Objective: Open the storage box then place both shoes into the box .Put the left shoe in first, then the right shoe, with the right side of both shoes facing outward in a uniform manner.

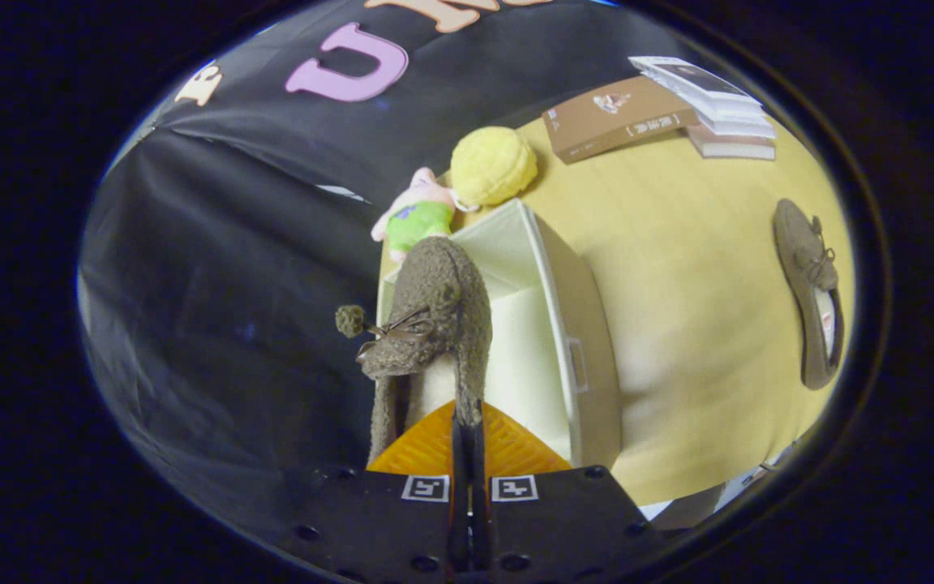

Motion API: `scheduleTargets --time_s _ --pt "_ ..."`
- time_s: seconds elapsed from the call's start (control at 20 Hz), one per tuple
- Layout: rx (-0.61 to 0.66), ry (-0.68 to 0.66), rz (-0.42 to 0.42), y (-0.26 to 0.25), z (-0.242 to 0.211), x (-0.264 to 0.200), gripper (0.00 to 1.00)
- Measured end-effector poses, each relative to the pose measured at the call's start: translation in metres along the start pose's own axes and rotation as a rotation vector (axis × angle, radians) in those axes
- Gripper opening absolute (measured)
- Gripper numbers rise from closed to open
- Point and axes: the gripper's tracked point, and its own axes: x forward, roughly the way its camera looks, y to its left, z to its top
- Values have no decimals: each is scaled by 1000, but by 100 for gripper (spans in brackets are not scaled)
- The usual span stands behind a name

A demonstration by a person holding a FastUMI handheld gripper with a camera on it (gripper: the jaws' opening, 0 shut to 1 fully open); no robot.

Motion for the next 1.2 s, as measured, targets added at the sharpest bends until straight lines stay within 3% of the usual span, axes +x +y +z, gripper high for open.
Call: scheduleTargets --time_s 0.25,0.6,0.95,1.15,1.2 --pt "-33 17 -129 -10 -18 56 5" --pt "-81 3 -181 -10 -26 79 5" --pt "-5 -59 23 35 -7 44 66" --pt "-53 -148 25 38 15 12 100" --pt "-56 -166 33 40 20 3 100"
